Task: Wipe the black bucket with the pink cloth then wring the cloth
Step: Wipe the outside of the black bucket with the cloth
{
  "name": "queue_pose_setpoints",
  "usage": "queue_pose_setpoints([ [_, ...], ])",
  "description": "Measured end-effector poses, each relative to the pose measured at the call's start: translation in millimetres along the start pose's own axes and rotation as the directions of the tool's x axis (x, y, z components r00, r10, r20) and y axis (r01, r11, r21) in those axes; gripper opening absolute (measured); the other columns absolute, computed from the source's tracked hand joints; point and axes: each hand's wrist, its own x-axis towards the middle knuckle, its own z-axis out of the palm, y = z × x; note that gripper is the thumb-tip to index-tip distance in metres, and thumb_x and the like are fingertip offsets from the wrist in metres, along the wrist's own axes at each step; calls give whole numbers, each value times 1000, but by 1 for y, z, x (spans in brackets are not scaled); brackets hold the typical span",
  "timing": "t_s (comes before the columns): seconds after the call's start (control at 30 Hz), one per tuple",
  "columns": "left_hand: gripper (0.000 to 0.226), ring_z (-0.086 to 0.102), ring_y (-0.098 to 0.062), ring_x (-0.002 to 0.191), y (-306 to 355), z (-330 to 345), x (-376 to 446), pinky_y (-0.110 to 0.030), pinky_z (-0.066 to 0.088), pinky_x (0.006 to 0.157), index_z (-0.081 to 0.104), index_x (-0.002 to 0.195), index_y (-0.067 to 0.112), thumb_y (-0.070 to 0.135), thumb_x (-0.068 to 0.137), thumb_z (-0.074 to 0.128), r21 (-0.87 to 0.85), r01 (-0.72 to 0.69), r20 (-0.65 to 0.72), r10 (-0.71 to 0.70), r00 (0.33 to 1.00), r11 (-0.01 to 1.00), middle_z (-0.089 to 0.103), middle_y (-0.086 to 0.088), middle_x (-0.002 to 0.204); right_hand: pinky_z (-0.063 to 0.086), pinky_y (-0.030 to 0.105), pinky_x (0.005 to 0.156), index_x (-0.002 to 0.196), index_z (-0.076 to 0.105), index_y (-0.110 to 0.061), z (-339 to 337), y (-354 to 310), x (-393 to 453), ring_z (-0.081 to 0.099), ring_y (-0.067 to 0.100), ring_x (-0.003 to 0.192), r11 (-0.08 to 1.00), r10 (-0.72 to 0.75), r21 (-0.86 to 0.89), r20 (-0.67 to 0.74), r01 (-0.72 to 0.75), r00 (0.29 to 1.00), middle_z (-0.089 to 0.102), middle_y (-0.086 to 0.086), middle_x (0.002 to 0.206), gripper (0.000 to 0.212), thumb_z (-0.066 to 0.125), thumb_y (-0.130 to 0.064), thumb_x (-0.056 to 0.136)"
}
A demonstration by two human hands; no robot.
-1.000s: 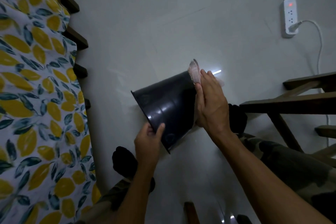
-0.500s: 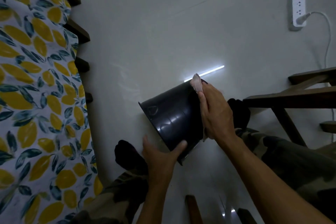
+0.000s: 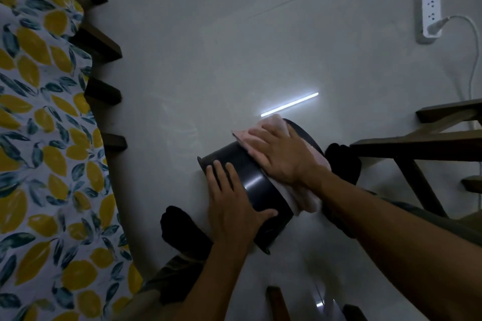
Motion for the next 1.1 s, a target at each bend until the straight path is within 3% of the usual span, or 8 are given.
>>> queue_pose_setpoints([
  [0.17,153,-13,-36,157,3,2,-3,-44,-4,123,-12,162,9,92,59,66,-16,12,-12,-12,1000,1000,-15,-17,170,44,50,109,141,58,-39,-4,12,10,52,17,136,964,266,53,-133,-261,955,65,-12,138,49,21,-48,109],
  [0.3,153,-19,-33,156,0,-2,-2,-41,-9,121,-11,162,11,89,59,70,-108,-14,7,15,1000,994,-19,-14,170,54,45,96,137,62,-34,-5,29,6,67,25,114,752,630,339,-118,-565,767,73,0,124,58,19,-60,108],
  [0.43,157,-22,-32,155,-16,-27,39,-49,-4,125,-7,163,16,89,51,74,-36,-111,110,115,987,993,-24,-12,169,49,37,82,119,63,-16,-1,37,-5,65,28,92,617,742,444,-53,-650,668,73,12,109,53,19,-44,112],
  [0.53,164,-21,-35,155,-20,-57,65,-55,0,125,-16,162,26,73,46,90,-216,-14,121,41,992,976,-28,-12,167,39,33,79,114,65,-8,-7,49,-3,60,29,90,549,805,445,-54,-708,591,71,17,110,48,25,-34,113],
  [0.63,150,19,-36,155,-24,-60,81,-50,25,124,-1,164,17,62,56,94,-652,271,99,-275,956,708,10,-16,171,48,37,80,113,64,-2,-19,62,4,65,41,100,642,741,361,-64,-677,669,70,21,110,38,34,-25,111],
  [0.77,70,70,-28,107,-28,-56,85,-42,58,94,61,134,13,39,76,90,-880,281,191,-255,948,383,71,-9,123,40,33,73,114,66,-6,-21,59,2,66,39,96,745,639,258,-12,-615,769,72,19,109,31,39,-19,109],
  [0.97,39,69,-3,94,-20,-70,50,-13,57,70,64,120,24,16,87,82,-918,62,16,-121,993,392,71,10,107,41,33,69,105,63,-7,-19,41,-26,65,31,79,674,687,381,-11,-632,726,71,16,94,41,31,-32,113],
  [1.1,34,65,-5,100,-6,-69,19,-19,51,82,62,125,26,23,93,75,-770,-104,-127,8,992,629,68,13,109,45,33,72,107,64,-6,-34,30,-44,66,37,87,686,676,315,59,-656,735,71,19,102,33,37,-25,111],
])
